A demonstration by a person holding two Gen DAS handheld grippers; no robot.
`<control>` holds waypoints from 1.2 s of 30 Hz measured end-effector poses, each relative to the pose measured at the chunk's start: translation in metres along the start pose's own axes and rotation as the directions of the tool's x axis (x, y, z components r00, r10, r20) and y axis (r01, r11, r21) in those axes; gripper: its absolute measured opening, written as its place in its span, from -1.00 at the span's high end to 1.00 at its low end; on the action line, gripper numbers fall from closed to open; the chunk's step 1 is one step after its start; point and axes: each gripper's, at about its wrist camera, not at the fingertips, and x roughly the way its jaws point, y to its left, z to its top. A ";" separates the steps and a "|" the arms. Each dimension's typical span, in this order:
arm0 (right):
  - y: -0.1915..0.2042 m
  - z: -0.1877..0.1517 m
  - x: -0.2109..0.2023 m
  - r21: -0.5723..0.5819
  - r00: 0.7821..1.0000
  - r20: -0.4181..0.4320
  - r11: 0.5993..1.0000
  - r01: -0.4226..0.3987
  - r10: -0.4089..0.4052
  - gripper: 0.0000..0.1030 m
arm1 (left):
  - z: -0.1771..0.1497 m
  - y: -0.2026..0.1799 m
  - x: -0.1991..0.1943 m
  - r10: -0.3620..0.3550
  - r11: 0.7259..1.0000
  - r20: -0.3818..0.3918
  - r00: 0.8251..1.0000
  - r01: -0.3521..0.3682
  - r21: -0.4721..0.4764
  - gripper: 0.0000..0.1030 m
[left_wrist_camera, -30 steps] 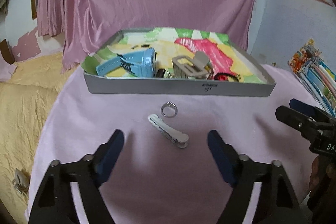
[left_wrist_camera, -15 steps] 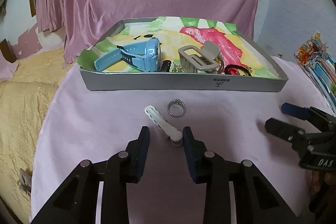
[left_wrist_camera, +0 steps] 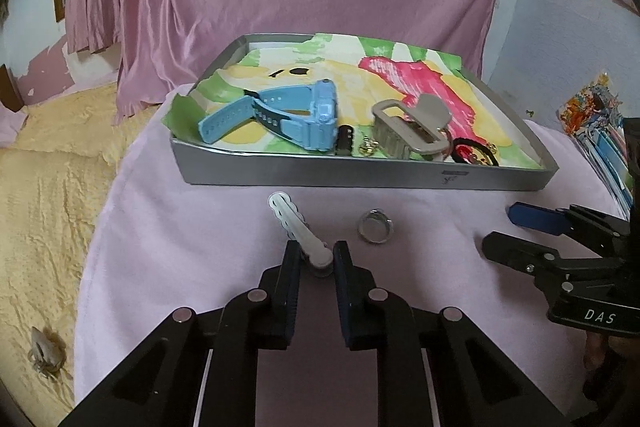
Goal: Organize jewelry
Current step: 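Close left tool on the white hair clip while right tool approaches the silver ring, then grip the silver ring with right tool while left tool holds the white clip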
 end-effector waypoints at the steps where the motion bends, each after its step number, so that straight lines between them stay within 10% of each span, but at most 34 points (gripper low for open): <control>1: 0.004 0.002 0.002 -0.008 1.000 -0.002 1.000 -0.005 0.005 -0.06 | 0.000 0.004 0.000 -0.005 1.000 -0.001 1.000 0.005 -0.006 0.70; 36: 0.089 0.027 0.028 -0.223 0.997 -0.025 0.972 -0.077 0.073 0.64 | -0.003 0.053 -0.008 -0.032 0.997 -0.004 0.999 0.032 -0.076 0.70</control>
